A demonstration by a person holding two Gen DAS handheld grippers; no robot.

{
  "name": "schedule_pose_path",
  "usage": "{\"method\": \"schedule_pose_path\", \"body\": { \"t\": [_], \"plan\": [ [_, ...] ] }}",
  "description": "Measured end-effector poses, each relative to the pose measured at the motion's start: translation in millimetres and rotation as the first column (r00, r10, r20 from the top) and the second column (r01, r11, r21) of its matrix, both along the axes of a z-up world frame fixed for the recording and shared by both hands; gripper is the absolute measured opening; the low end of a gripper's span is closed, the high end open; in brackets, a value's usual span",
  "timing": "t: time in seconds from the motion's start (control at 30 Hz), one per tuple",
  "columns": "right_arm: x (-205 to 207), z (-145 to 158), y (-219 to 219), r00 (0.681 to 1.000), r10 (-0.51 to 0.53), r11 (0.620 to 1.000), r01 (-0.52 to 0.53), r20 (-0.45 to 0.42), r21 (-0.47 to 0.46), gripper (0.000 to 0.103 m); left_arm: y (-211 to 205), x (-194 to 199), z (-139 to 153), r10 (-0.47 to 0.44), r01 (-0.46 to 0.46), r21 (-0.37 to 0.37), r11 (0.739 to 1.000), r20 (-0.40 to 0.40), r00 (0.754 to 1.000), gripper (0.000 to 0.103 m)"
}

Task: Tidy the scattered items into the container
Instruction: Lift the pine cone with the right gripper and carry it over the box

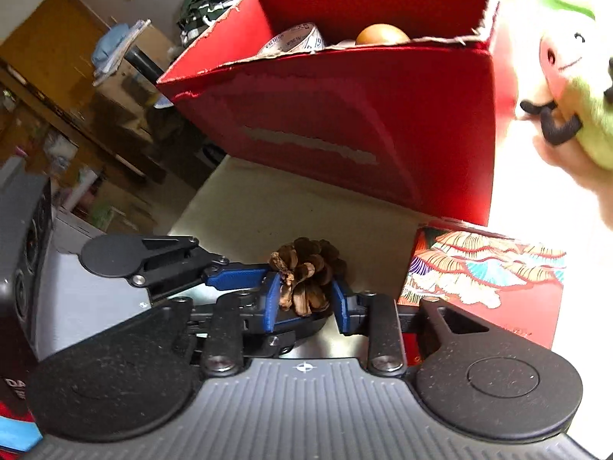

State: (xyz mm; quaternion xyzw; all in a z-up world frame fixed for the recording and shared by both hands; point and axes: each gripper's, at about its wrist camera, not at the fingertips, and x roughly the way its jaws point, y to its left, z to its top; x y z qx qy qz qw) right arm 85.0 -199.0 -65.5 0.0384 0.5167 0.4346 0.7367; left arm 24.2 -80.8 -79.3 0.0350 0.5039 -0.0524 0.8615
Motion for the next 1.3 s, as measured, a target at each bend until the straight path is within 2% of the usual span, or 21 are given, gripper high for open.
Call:
{"method": "schedule_pose_path", "body": {
  "t": [0.17,0.37,0.6,0.73,0.83,1.0,1.2,1.23,1.3],
  "plan": [
    [0.7,10.1,-3.8,1.000,0.004,0.999,-0.004,0.009,0.032,0.031,1.3,-2.9,13.1,0.001,-0.001,0.006,1.000,0.027,1.000,0.044],
    [0.7,49.3,-10.4,0.996,0.006,0.993,-0.015,0.087,0.113,0.031,8.5,-10.9,63.0,-0.045,0.044,0.006,0.999,0.131,0.990,0.044],
    [16.3,100.5,-18.3,0.983,-0.080,0.967,0.037,0.166,0.250,0.030,19.1,0.8,120.7,-0.061,0.058,0.020,0.998,0.306,0.950,0.043],
    [39.2,115.2,-6.8,0.976,-0.127,0.954,0.071,0.179,0.292,0.031,34.1,24.8,134.9,-0.052,0.053,0.008,0.999,0.353,0.934,0.044],
    [55.3,115.1,16.7,0.973,-0.139,0.956,0.084,0.182,0.281,0.031,53.4,51.0,130.7,-0.027,0.024,0.011,1.000,0.338,0.941,0.044],
    [78.1,97.3,62.9,0.985,-0.107,0.968,0.072,0.136,0.240,0.031,91.9,77.8,109.8,0.029,-0.035,0.017,0.999,0.262,0.965,0.044],
    [100.0,73.3,104.6,0.995,-0.099,0.975,0.099,-0.010,0.199,0.031,135.1,95.1,83.9,0.098,-0.099,-0.001,0.995,0.147,0.984,0.044],
    [103.4,68.8,109.2,0.994,-0.105,0.976,0.110,-0.039,0.189,0.031,140.3,97.1,80.2,0.110,-0.110,-0.011,0.994,0.134,0.985,0.050],
    [110.8,60.4,117.5,0.988,-0.129,0.977,0.142,-0.089,0.157,0.029,151.3,101.6,77.1,0.132,-0.127,-0.044,0.991,0.127,0.983,0.047]
  ]
}}
